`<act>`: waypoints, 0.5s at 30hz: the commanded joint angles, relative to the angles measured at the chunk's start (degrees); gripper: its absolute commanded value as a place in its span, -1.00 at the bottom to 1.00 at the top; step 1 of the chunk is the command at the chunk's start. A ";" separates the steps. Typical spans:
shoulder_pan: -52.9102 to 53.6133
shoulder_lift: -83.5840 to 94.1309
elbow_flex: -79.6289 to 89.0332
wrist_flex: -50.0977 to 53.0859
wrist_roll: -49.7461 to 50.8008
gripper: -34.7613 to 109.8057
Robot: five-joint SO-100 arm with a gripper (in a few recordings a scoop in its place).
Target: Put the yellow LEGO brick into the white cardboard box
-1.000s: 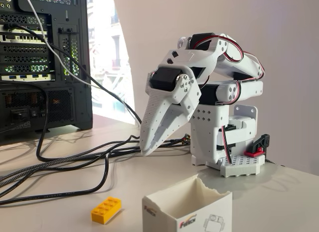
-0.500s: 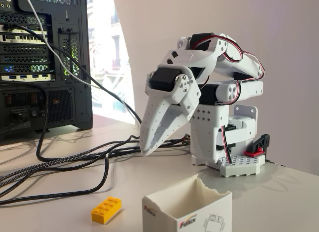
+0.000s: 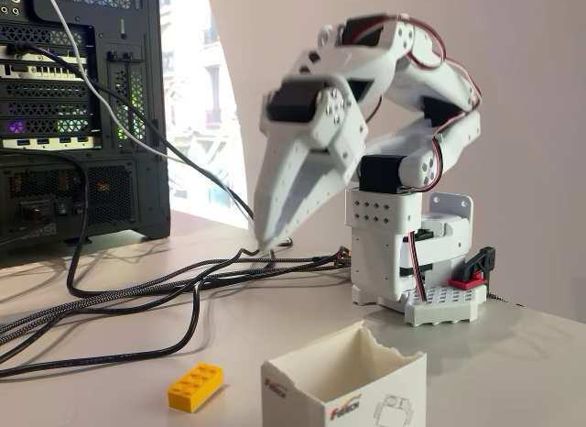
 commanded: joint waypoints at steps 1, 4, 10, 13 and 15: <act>-5.71 -11.60 -15.29 -1.49 3.69 -0.65; -8.79 -19.16 -20.48 -2.11 6.50 -0.65; -9.49 -31.38 -26.46 -6.50 11.16 -0.65; -8.00 -35.77 -29.09 -7.91 13.18 -0.65; -6.59 -38.06 -30.67 -8.44 15.21 -0.65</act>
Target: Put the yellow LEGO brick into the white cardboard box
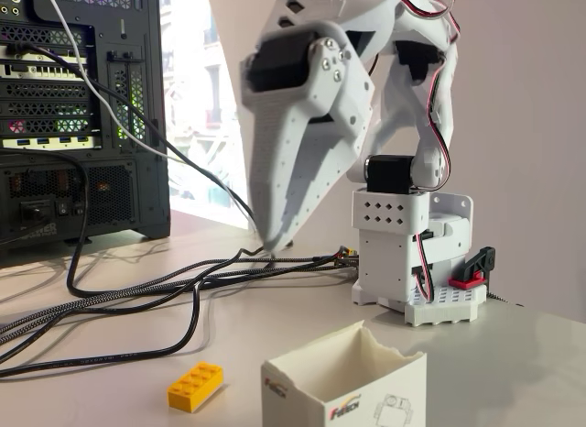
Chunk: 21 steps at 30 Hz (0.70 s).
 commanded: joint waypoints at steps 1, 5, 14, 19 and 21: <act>1.93 -5.62 -10.02 -2.72 4.83 -0.65; 5.45 -9.14 -12.83 -2.81 12.22 -0.65; 15.38 -13.54 -14.68 -1.05 30.76 -0.65; 20.39 -13.62 -11.25 3.52 40.69 -0.65; 21.27 -13.62 -9.67 4.83 44.21 -0.64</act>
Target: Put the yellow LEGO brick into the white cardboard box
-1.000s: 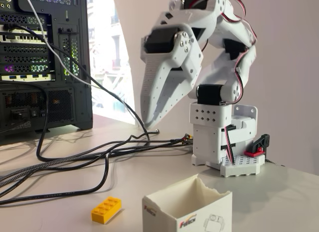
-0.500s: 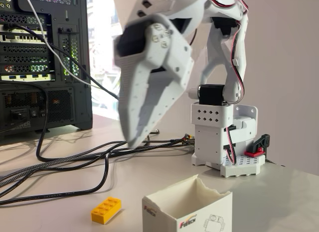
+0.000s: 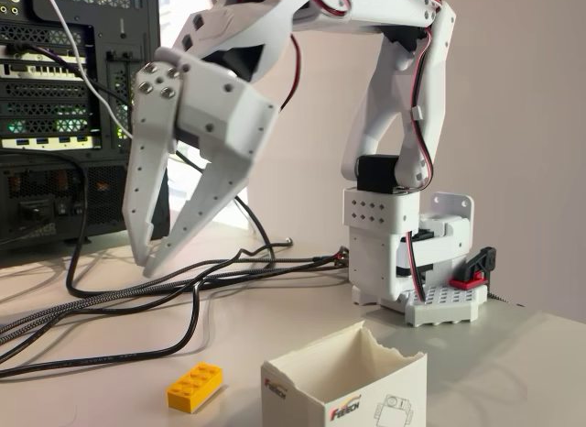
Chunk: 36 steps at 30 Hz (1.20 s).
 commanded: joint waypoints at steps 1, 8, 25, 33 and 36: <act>3.87 0.70 0.53 4.31 10.72 -0.63; 1.93 0.09 6.33 5.27 19.78 -0.43; -4.66 -4.66 11.25 2.20 31.46 -0.04; -6.06 -9.40 8.88 1.32 33.57 -0.05; -6.59 -12.66 6.86 1.32 34.54 -0.05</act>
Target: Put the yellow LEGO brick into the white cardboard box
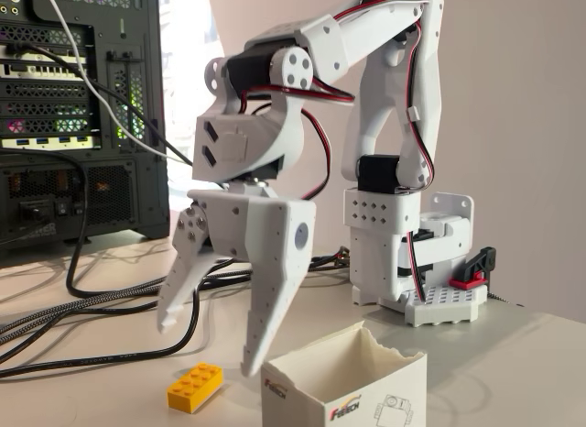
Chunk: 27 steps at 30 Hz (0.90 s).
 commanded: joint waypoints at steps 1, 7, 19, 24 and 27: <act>-1.32 -2.29 -5.45 0.44 2.29 -0.05; -1.76 -7.91 -9.23 -0.26 2.46 -0.08; -0.44 -10.63 -13.89 0.79 -0.35 -0.43; -0.35 -10.63 -14.24 1.41 -0.53 -0.43; -0.35 -10.63 -14.24 1.58 -0.62 -0.40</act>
